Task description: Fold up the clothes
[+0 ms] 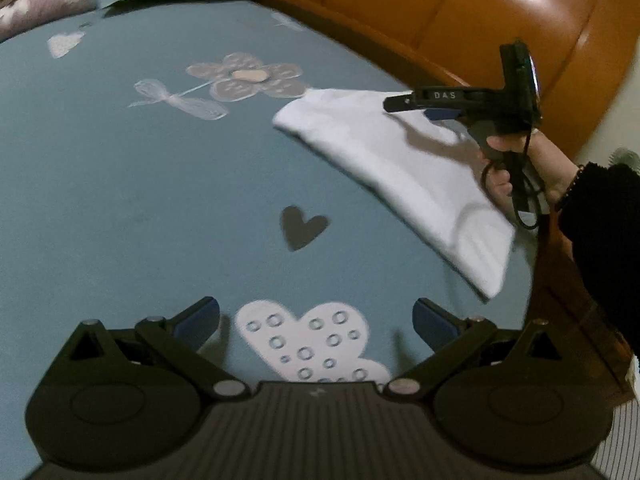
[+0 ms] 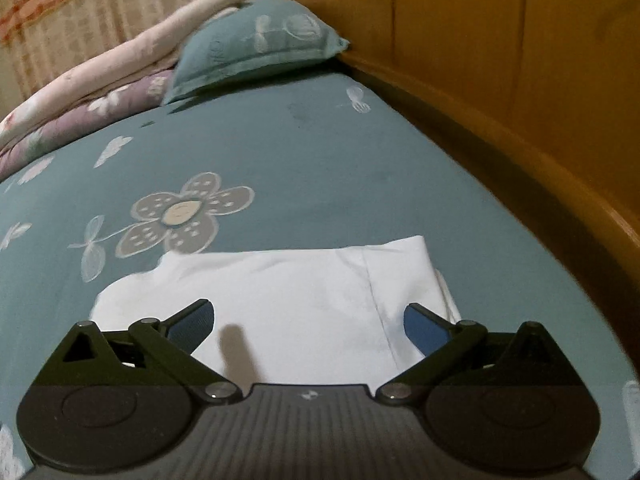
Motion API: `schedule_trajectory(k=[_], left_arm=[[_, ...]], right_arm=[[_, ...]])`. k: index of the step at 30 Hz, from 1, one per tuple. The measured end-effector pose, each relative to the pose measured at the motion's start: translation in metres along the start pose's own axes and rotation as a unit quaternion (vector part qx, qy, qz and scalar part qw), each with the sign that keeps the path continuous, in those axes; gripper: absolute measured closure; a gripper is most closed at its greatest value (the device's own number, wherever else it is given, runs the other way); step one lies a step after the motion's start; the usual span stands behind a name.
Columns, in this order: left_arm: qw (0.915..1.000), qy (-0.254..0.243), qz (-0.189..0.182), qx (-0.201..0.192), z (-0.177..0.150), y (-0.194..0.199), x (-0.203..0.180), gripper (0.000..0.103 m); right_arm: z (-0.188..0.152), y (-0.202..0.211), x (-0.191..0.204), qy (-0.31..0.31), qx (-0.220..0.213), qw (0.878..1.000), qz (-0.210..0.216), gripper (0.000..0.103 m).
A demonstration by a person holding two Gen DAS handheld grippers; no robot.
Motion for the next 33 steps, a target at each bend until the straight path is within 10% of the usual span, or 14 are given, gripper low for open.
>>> schedule_trajectory(k=[18,27,33], left_arm=[[0.9976,-0.035,0.058,-0.011,-0.025,0.019,-0.009,0.001],[0.9897,-0.103,0.095,-0.029,-0.037,0.022,-0.032,0.001],[0.987,-0.112,0.113,-0.025,-0.04,0.016,-0.03,0.001]], right_arm=[[-0.14,0.115,0.028,0.048,-0.029,0.998,-0.013,0.0],[-0.165,0.14,0.043,0.049,-0.014,0.999,0.008,0.0],[-0.121,0.151,0.016,0.011,-0.087,0.996,-0.003,0.0]])
Point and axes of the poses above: each gripper's, at about its wrist camera, not at the fingertips, and y roughly against the way its jaws point, x to its left, z to its top, the point moved 3 cm from there along -y, roughly the way its jaws point, and after that the axes turned 5 degrees about -y, right-handed, at the moved point
